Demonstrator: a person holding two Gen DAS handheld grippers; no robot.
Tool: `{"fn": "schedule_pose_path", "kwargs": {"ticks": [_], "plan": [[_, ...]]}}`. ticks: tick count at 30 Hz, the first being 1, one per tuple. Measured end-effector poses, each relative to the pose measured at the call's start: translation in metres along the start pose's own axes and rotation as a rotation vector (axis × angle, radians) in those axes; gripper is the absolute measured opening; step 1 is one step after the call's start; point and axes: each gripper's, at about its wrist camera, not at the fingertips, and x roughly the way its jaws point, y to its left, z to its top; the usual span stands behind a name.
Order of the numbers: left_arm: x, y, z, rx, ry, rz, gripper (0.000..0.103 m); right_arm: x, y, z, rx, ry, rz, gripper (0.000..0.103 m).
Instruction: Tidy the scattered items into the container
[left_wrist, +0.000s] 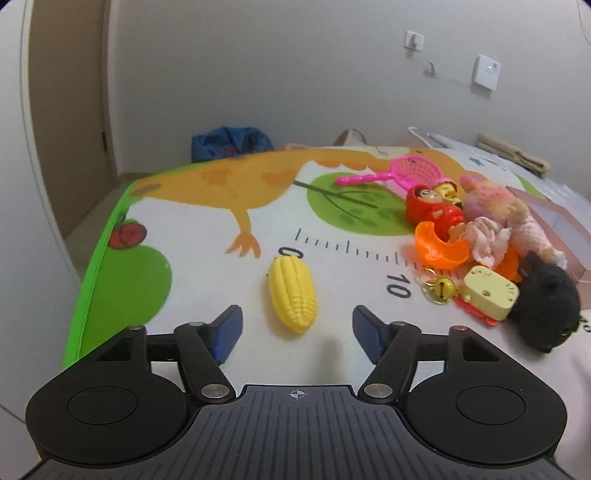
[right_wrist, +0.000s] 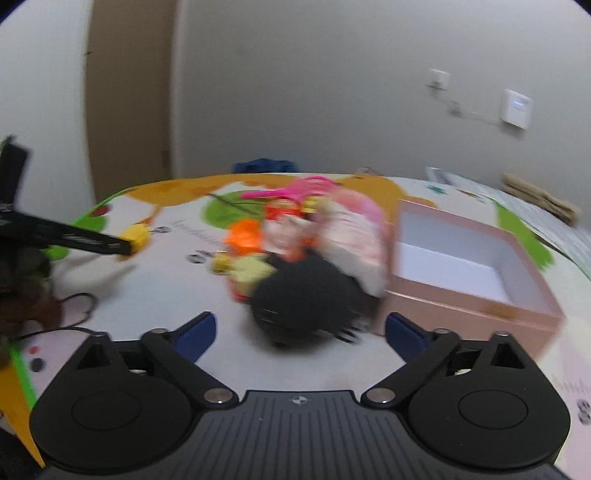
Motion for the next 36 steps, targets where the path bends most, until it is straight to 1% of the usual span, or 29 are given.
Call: {"fn": "schedule_pose_path", "kwargs": {"ticks": [1, 3, 5, 8, 9, 11, 12, 15, 18, 21, 25, 26, 27, 28, 29, 32, 36], "plan": [[0.004, 0.000, 0.001, 0.012, -0.005, 0.006, 0.076, 0.004, 0.006, 0.003, -0.013, 0.009, 0.017, 0.090], [0.010, 0.001, 0.002, 0.020, 0.003, 0.013, 0.075, 0.014, 0.017, 0.008, -0.036, 0.027, 0.046, 0.080], [0.016, 0.002, 0.002, 0.024, 0.016, 0.017, 0.072, 0.019, 0.026, 0.009, -0.053, 0.031, 0.049, 0.078], [0.023, 0.003, 0.004, 0.038, 0.017, 0.035, 0.069, 0.022, 0.028, 0.009, -0.052, 0.008, 0.012, 0.078], [0.024, 0.002, 0.005, 0.045, 0.014, 0.035, 0.066, 0.023, 0.027, 0.010, -0.048, -0.001, -0.005, 0.078], [0.027, -0.002, 0.004, 0.073, 0.011, 0.020, 0.055, 0.025, 0.025, 0.011, -0.039, -0.015, -0.035, 0.079], [0.028, -0.004, 0.004, 0.088, 0.012, 0.011, 0.047, 0.027, 0.023, 0.011, -0.038, -0.017, -0.044, 0.080], [0.029, -0.012, 0.002, 0.135, 0.000, -0.002, 0.034, 0.033, 0.019, 0.012, -0.033, -0.015, -0.070, 0.082], [0.024, -0.016, 0.000, 0.146, -0.003, -0.027, 0.034, 0.043, 0.013, 0.012, -0.002, -0.020, -0.107, 0.083], [0.014, -0.021, -0.003, 0.146, -0.010, -0.067, 0.034, 0.053, 0.008, 0.012, 0.031, -0.012, -0.095, 0.090], [-0.005, -0.031, -0.007, 0.147, -0.028, -0.136, 0.034, 0.068, 0.005, 0.007, 0.043, 0.023, -0.097, 0.091], [-0.009, -0.034, -0.009, 0.150, -0.028, -0.155, 0.034, 0.071, 0.003, 0.005, 0.048, 0.027, -0.098, 0.089], [-0.013, -0.037, -0.010, 0.153, -0.027, -0.174, 0.034, 0.072, 0.001, 0.004, 0.057, 0.032, -0.096, 0.084], [-0.016, -0.040, -0.012, 0.154, -0.025, -0.192, 0.034, 0.072, -0.001, 0.003, 0.065, 0.033, -0.092, 0.083], [-0.019, -0.042, -0.013, 0.153, -0.021, -0.208, 0.034, 0.070, -0.002, 0.002, 0.070, 0.033, -0.086, 0.080], [-0.029, -0.051, -0.018, 0.149, -0.010, -0.256, 0.034, 0.057, -0.005, 0.000, 0.090, 0.031, -0.055, 0.078], [-0.042, -0.068, -0.027, 0.172, 0.008, -0.323, 0.034, 0.025, -0.006, -0.006, 0.090, 0.003, -0.018, 0.078]]}}
